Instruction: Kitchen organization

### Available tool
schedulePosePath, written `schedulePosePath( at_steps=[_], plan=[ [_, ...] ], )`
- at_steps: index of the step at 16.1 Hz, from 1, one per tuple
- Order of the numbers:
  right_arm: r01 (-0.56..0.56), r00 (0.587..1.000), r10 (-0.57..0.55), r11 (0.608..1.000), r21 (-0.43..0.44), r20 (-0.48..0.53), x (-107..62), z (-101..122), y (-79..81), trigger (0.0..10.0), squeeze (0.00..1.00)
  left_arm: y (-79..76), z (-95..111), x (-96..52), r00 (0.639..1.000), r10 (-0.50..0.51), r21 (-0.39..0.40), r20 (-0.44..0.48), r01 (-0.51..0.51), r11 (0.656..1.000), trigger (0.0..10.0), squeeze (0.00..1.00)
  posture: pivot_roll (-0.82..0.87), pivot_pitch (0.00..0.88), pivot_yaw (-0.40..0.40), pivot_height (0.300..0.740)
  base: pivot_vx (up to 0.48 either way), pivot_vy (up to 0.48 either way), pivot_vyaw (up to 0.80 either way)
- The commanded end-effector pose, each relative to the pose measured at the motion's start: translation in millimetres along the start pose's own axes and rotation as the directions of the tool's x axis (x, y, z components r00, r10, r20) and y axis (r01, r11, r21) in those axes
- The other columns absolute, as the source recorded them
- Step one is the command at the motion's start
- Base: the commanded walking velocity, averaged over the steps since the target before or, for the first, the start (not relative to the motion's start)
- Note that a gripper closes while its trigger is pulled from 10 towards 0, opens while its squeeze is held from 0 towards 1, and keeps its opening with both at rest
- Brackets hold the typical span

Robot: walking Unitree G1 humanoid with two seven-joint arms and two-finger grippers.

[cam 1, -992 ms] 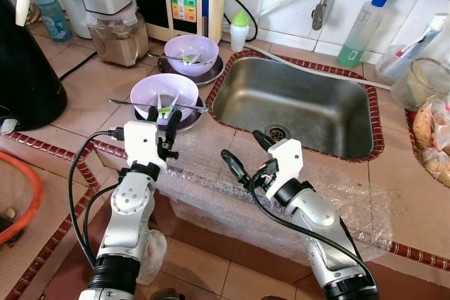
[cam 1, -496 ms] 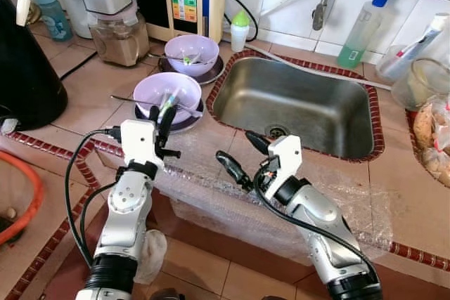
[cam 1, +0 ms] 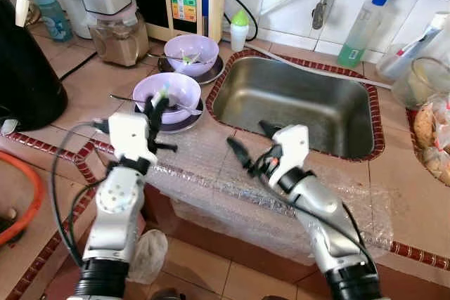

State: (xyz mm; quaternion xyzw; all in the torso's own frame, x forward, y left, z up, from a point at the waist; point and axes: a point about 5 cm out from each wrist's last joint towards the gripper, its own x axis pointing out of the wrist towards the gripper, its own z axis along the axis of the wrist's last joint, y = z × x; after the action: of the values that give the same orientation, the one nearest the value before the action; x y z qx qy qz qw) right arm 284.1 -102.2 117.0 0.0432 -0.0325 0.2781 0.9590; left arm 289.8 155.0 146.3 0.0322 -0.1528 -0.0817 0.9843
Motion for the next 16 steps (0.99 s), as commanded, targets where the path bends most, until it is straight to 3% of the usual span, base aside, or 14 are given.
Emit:
schedulePosePath(
  at_steps=[1,2,3,5,6,7,8,12,13,16],
  plan=[
    [0.036,0.999,-0.035,0.999,0.024,-0.007,1.0,0,-4.6,10.0,0.0,3.4,7,0.2,1.0,0.014,0.014,0.015,-0.015,1.0,0.1,0.0,0.03,0.0,0.003,0.74,0.0,0.0,0.0],
    [0.017,1.0,-0.017,1.0,0.017,0.005,5.6,5,-3.7,10.0,0.0,8.7,29,7.1,0.996,0.019,0.036,0.092,-0.022,0.999,0.0,0.0,0.03,0.0,-0.002,0.74,0.0,0.0,0.0],
    [-0.014,0.999,0.01,0.993,0.118,0.035,6.1,10,-2.3,10.0,0.0,5.9,40,14.2,0.99,-0.036,0.063,0.133,0.028,0.998,0.0,0.0,0.04,0.0,-0.009,0.74,0.0,0.0,0.0],
    [0.017,0.995,-0.045,0.959,0.284,0.093,8.7,18,-9.0,10.0,0.0,-7.2,53,25.7,0.967,-0.194,0.125,0.164,0.175,0.977,0.1,0.0,0.04,0.0,-0.017,0.74,0.0,0.0,0.0],
    [0.028,0.992,-0.066,0.947,0.322,0.109,10.2,22,-11.9,10.0,0.0,-13.7,55,28.0,0.952,-0.256,0.161,0.169,0.23,0.96,0.0,0.0,0.04,0.0,-0.021,0.74,0.0,0.0,0.0],
    [0.032,0.986,-0.092,0.923,0.383,0.14,12.5,30,-17.3,10.0,0.0,-27.0,56,28.4,0.92,-0.353,0.226,0.17,0.312,0.923,0.0,0.0,0.04,0.0,-0.018,0.74,0.0,0.0,0.0],
    [0.035,0.982,-0.108,0.91,0.413,0.155,13.2,34,-20.7,10.0,0.0,-33.1,56,28.1,0.906,-0.389,0.24,0.167,0.346,0.907,0.0,0.0,0.03,0.0,-0.016,0.74,0.0,0.0,0.0],
    [-0.001,0.959,-0.171,0.794,0.608,0.224,12.5,53,-29.6,10.0,0.0,-62.9,38,20.1,0.826,-0.555,0.274,0.1,0.513,0.814,0.0,0.0,0.01,0.0,0.003,0.74,0.0,0.0,0.0],
    [-0.009,0.958,-0.173,0.781,0.625,0.23,12.4,54,-29.0,10.0,0.0,-64.9,36,19.0,0.821,-0.562,0.275,0.096,0.521,0.808,0.0,0.0,0.01,0.0,0.003,0.74,0.0,0.0,0.0],
    [-0.077,0.953,-0.163,0.688,0.722,0.256,14.0,60,-22.3,10.0,0.0,-73.5,28,14.5,0.798,-0.598,0.272,0.072,0.561,0.782,0.0,0.0,0.0,0.0,0.007,0.74,0.0,0.0,0.0]
  ],
)
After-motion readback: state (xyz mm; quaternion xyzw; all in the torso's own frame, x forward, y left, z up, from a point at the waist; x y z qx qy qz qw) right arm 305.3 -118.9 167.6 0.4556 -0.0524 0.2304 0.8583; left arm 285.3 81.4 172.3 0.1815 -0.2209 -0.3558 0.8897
